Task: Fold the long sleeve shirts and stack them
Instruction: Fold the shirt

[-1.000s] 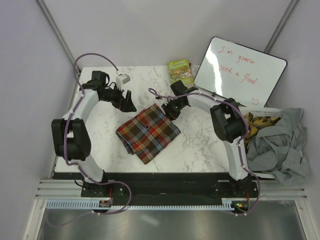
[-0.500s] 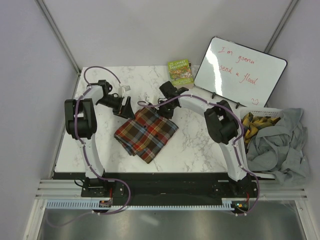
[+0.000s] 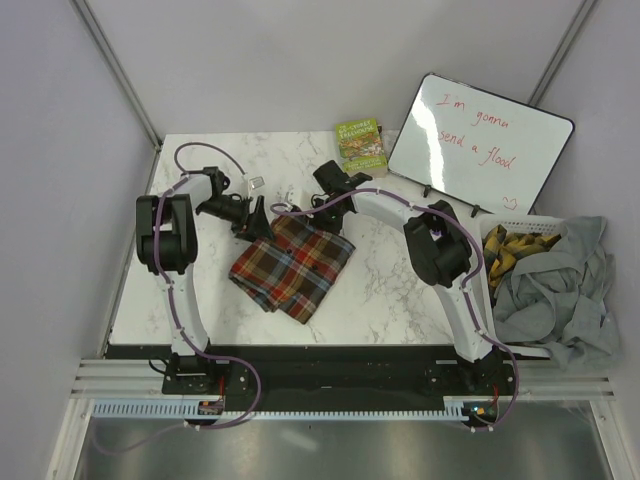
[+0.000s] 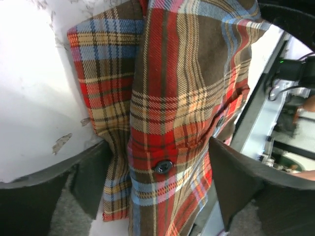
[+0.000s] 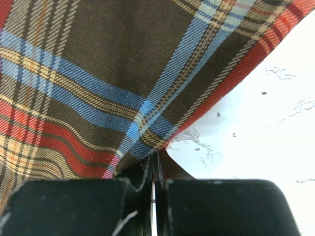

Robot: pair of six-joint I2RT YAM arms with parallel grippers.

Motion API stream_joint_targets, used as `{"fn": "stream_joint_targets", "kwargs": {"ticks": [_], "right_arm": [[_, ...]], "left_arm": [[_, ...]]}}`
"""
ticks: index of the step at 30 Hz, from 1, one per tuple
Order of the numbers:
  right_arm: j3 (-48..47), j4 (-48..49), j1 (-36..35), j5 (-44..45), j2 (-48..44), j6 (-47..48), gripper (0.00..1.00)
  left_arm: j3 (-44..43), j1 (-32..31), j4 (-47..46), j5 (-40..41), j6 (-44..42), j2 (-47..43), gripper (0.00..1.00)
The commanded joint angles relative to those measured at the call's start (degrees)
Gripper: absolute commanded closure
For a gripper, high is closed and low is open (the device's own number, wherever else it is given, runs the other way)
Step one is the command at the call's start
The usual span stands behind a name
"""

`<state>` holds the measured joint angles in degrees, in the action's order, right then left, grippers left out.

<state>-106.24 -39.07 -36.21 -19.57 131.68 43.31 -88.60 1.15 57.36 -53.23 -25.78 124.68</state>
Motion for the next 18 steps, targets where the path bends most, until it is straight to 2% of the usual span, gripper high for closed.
{"fn": "stream_joint_targets", "kwargs": {"ticks": [1, 6, 7, 9, 10, 12, 13, 15, 18], "right_arm": [[-0.2, -2.0, 0.0, 3.3, 3.6, 1.4, 1.0], [0.2, -1.9, 0.0, 2.5, 3.1, 1.0, 1.0], [0.2, -1.7, 0.0, 2.4, 3.0, 0.8, 1.0], [0.3, -1.4, 0.0, 2.0, 2.7, 0.5, 1.0], [0.4, -1.4, 0.0, 1.9, 2.6, 0.5, 1.0], [0.6, -0.9, 0.0, 1.6, 2.3, -0.2, 1.0], [0.7, -0.8, 0.0, 1.5, 2.1, -0.4, 1.0], [1.0, -0.4, 0.2, 1.5, 1.3, -1.1, 1.0], [0.8, 1.5, 0.7, 5.1, 0.4, -5.7, 0.86]], "left_arm": [[0.5, -0.5, 1.4, -1.6, 2.8, 2.1, 0.24], [2.4, -0.4, -1.3, -4.6, 6.3, 1.4, 0.43], [2.5, -0.5, -1.6, -5.0, 6.7, 1.4, 0.49], [3.4, -0.5, -3.9, -5.6, 8.8, 1.0, 0.53], [4.0, -0.5, -4.7, -6.2, 9.4, 0.7, 0.62], [4.6, -0.4, -6.4, -7.1, 10.5, -0.4, 0.75], [4.7, -0.4, -6.6, -7.2, 10.7, -0.8, 0.87], [4.3, -0.4, -6.7, -7.0, 10.9, -2.2, 0.98], [4.2, -0.3, -6.5, -4.4, 10.8, -6.5, 0.98]]}}
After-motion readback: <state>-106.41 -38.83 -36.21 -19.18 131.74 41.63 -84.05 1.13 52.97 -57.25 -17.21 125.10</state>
